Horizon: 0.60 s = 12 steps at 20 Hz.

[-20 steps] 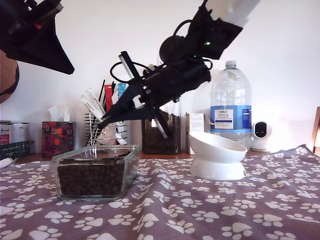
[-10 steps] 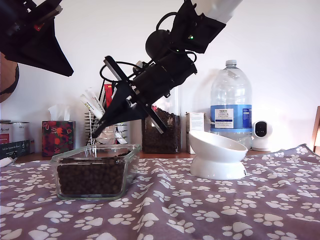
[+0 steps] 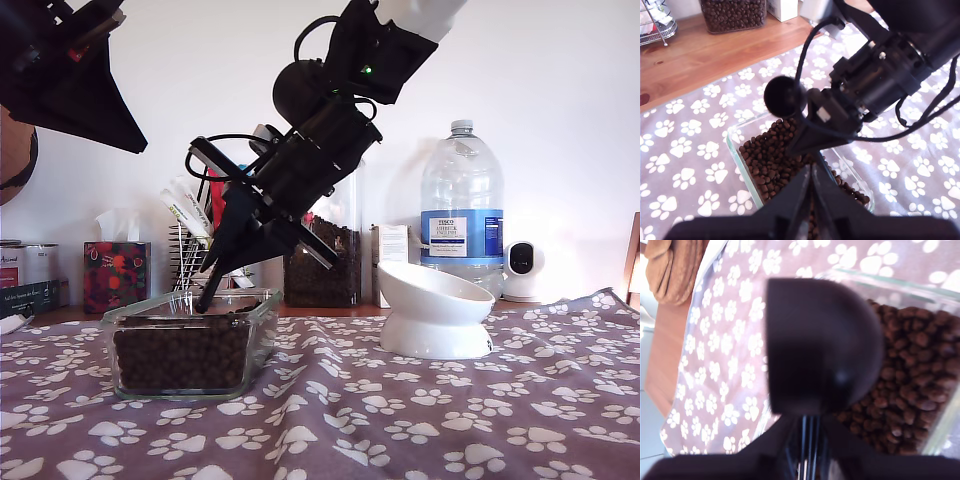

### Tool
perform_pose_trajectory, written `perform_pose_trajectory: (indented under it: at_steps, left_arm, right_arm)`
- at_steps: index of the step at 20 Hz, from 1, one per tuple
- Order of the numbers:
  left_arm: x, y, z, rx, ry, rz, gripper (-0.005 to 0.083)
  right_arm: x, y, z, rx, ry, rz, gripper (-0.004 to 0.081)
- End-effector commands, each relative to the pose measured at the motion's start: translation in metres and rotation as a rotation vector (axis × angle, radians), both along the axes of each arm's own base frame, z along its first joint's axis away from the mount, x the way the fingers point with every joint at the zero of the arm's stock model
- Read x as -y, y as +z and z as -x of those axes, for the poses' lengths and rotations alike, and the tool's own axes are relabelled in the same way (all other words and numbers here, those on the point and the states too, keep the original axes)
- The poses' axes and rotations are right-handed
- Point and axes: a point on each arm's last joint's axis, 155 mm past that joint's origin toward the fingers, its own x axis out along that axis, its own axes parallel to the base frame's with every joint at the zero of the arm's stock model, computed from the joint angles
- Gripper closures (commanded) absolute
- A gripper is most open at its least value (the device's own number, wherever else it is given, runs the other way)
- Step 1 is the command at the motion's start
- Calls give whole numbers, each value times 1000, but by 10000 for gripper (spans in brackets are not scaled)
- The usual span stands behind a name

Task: Measure one spoon of cat food and pour it into the food bowl

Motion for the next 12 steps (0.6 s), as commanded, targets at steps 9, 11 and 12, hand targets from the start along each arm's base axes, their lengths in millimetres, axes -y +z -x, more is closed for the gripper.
perform_pose_trajectory:
  at_steps: [9, 11, 12]
  left_arm:
    - [7, -6, 5, -16, -22, 0, 794]
    - [7, -6, 5, -16, -23, -1, 794]
    - [7, -6, 5, -14, -24, -1, 794]
  right_arm:
    - [8, -9, -1, 85, 104, 88, 548]
    - [18, 1, -2, 119, 147, 113, 564]
    - [24, 6, -2, 130, 168, 129, 597]
